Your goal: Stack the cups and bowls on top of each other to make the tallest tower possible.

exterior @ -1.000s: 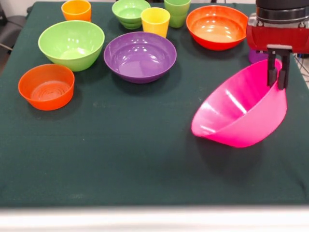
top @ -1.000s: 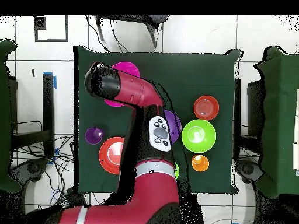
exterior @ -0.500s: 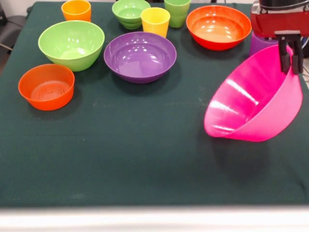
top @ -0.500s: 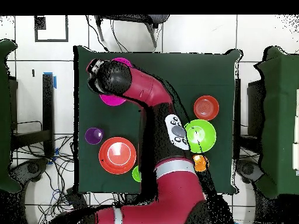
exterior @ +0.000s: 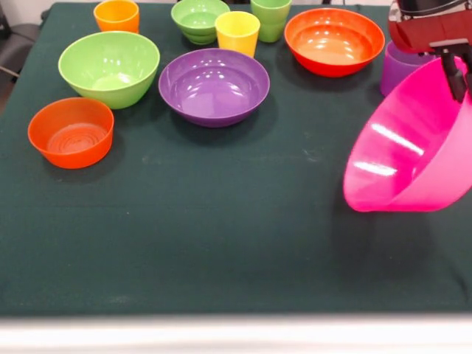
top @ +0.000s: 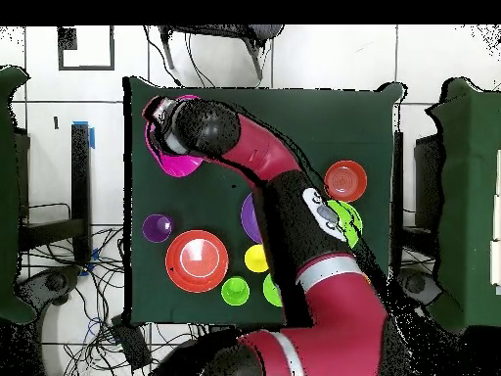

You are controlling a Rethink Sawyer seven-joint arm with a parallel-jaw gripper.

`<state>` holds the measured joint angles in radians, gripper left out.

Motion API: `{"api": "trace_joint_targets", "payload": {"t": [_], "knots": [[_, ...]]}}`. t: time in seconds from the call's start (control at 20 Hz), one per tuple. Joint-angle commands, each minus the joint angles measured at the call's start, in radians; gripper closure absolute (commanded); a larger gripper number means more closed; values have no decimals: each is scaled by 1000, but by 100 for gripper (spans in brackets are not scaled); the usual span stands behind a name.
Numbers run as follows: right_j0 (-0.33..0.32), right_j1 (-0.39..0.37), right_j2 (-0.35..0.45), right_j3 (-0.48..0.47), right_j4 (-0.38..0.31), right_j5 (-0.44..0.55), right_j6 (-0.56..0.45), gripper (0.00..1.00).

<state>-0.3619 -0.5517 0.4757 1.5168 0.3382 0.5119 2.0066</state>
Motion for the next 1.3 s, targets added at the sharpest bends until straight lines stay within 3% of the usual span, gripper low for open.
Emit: {"api": "trace_joint_targets", "payload": {"t": [0.05, 0.75, 1.0, 1.3], "knots": [[-87, 94, 263, 95, -78, 96, -254, 100], [-208, 305, 415, -12, -261, 173, -360, 100], [-225, 403, 433, -102, -324, 231, -422, 100], [-262, 460, 456, -149, -383, 278, -479, 100]]}}
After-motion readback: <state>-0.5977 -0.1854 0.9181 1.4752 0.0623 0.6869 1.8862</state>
